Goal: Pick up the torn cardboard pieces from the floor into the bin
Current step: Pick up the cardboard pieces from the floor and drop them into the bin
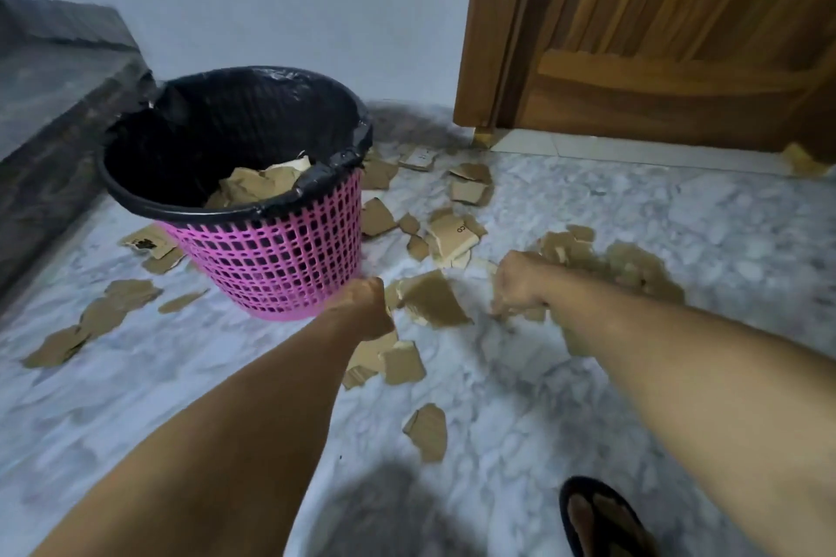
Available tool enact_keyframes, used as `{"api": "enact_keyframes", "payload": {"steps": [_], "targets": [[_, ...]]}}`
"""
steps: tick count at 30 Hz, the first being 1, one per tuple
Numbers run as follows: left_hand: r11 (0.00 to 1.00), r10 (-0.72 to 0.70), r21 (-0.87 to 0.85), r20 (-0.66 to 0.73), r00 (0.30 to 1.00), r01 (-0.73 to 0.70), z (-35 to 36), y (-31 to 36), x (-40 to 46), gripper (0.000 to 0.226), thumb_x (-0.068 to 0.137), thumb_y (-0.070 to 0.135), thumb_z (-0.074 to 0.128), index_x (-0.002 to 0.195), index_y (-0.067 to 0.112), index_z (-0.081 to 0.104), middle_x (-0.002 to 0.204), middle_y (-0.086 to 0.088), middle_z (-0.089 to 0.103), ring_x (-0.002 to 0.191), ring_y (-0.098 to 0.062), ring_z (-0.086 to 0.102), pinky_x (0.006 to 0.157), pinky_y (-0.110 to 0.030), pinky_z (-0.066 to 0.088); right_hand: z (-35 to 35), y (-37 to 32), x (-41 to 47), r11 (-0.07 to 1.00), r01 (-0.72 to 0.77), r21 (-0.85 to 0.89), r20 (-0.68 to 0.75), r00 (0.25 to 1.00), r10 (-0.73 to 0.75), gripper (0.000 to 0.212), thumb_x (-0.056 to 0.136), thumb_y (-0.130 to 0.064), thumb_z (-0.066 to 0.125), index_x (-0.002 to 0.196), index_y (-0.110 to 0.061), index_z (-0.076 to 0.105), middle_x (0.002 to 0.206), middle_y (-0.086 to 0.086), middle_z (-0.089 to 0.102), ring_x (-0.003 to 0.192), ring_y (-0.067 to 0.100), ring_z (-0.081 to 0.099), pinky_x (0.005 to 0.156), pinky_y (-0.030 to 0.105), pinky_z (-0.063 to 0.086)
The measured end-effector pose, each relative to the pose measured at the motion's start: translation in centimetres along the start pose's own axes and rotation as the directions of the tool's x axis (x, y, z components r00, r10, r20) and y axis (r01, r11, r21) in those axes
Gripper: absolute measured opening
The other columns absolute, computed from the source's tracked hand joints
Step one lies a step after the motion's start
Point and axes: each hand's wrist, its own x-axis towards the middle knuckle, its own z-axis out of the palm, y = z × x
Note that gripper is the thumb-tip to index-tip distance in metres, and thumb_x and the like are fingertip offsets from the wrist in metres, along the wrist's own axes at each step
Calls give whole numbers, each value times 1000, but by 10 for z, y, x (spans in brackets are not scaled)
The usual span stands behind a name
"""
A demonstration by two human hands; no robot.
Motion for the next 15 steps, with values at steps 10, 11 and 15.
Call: {"api": "enact_keyframes", "payload": {"steps": [10,11,15], "targets": [[975,-209,-57,107,972,216,101,-5,32,104,76,45,74,150,11,10,148,-12,20,134,-29,27,107,-41,33,167,-21,16,948,317,-30,164,937,-308,71,74,-34,80,137,-21,52,132,6,53,121,27,53,93,35,47],[977,-204,-43,86,975,208,105,-6,34,104,75,45,75,149,12,11,146,-11,23,132,-29,29,105,-41,35,177,-21,16,932,357,-67,142,928,-345,76,72,-34,81,139,-23,48,130,7,49,119,29,51,92,38,48],[974,-225,-25,60,972,227,116,-17,48,124,56,45,88,146,16,7,137,-8,25,126,-26,30,98,-39,41,206,-15,24,848,480,-222,56,875,-481,64,74,-32,76,131,-24,47,121,7,41,108,30,45,84,37,42]]}}
